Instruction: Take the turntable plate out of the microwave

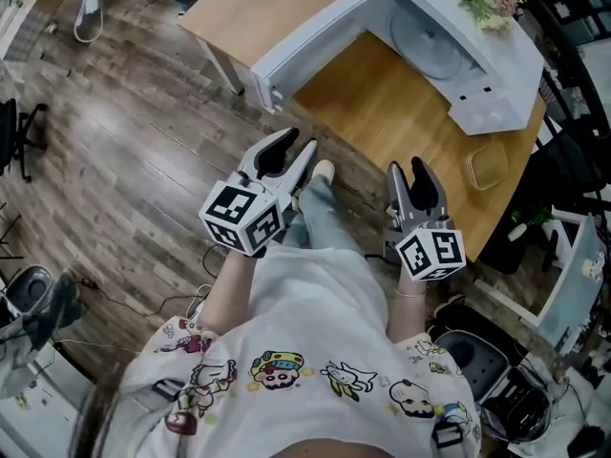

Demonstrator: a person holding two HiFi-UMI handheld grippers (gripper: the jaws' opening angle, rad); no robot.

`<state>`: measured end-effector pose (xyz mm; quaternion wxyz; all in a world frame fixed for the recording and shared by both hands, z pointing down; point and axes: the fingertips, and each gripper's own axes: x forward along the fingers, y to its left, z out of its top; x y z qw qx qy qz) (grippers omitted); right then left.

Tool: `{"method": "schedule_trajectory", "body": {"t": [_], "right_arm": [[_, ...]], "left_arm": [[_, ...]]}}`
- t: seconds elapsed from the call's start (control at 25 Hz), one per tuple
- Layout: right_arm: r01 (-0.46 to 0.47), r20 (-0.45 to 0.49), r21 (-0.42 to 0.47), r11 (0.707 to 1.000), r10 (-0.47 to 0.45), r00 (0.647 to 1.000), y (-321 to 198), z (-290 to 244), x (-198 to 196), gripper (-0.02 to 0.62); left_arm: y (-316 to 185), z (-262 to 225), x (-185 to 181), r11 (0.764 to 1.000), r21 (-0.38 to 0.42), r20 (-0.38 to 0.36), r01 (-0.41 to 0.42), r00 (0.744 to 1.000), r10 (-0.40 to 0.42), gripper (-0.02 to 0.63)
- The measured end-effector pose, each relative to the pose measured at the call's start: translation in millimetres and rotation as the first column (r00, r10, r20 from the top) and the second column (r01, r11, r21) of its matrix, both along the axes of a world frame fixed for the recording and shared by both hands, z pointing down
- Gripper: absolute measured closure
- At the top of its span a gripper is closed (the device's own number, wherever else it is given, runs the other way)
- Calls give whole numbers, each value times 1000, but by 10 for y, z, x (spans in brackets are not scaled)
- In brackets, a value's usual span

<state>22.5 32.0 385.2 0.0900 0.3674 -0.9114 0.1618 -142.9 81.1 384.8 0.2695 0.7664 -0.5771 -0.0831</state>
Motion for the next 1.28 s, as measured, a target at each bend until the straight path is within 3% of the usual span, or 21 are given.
{"method": "schedule_trajectory", "body": {"t": [0.44,0.76,1.28], "right_arm": [[-106,83,-77,991,112,990,-797,87,276,370],[-174,110,-80,982,182,977,-1436,-18,464,368],[-190,116,-97,977,201,973,-1966,38,702,368]], "left_arm": [[-857,-3,283,993,-14,2,-120,993,120,457],[-1664,-151,556,977,-8,12,-213,977,213,457],[-2470,-192,888,966,0,38,-257,966,257,457]]}}
